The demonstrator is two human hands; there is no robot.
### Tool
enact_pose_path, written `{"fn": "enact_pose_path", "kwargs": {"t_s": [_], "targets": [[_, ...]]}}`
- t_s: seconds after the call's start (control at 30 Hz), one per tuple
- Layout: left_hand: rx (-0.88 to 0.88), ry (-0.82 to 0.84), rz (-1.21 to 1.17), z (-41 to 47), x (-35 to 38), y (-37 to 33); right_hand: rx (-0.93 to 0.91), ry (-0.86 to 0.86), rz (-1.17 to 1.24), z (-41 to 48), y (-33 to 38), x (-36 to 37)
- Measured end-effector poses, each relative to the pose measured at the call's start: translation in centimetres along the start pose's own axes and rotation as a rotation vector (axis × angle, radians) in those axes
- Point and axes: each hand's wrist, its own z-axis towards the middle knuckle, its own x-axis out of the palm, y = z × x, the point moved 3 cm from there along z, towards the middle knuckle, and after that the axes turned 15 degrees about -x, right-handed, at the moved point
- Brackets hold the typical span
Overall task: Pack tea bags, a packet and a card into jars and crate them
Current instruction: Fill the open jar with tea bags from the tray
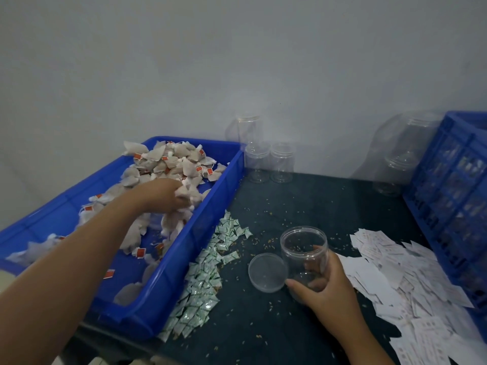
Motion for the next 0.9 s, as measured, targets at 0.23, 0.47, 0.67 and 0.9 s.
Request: {"fn": "enact_pose_path", "kwargs": {"t_s": [0.23, 0.47, 0.67, 0.9], "targets": [[0.019, -0.190, -0.125, -4.7, -2.9, 0.1, -0.037, -0.003, 0.019, -0.1, 0.1, 0.2], [0.308, -0.168, -0.542, -10.9, -3.8, -6.8, -0.070, 0.038, 0.019, -0.2, 0.9, 0.4], [0.524, 0.055, -0.703, -14.8, 1.1, -13.6, -0.072, 0.065, -0.011, -0.3, 0.6, 0.3], [0.438, 0.292, -0.560, -14.6, 6.0, -16.4, -0.078, 0.037, 0.037, -0.3, 0.6, 0.2]]}}
